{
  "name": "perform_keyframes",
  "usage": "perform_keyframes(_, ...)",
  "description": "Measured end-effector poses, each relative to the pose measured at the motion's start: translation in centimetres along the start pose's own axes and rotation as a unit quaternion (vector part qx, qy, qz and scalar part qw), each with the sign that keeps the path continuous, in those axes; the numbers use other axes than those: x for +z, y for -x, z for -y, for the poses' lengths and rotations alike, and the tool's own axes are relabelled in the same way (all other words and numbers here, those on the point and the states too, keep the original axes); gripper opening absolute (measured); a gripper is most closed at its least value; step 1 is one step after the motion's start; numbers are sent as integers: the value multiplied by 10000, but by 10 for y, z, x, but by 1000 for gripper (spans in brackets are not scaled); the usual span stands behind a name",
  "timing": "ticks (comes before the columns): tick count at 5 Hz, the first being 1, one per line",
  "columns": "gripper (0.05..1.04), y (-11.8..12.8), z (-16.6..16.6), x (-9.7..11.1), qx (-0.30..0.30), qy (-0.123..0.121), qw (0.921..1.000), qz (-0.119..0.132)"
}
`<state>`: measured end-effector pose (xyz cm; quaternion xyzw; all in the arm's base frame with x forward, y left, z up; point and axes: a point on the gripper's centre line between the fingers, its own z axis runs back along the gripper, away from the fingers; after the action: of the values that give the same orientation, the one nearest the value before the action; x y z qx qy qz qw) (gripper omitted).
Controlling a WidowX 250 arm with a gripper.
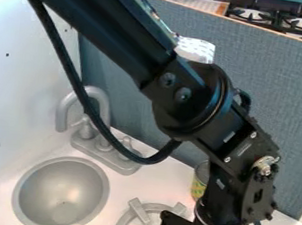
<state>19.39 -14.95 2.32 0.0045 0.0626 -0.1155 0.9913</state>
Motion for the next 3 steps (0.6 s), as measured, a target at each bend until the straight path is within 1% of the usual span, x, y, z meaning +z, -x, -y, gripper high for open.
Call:
perform_keyframes(1,1007,1,0,-5,-7,-50,9999,-105)
perform_keyframes(2,1007,-34,5,-8,-545,-293,9981,-75)
perform_keyframes(3,1007,-62,6,-3,-846,-620,9944,153)
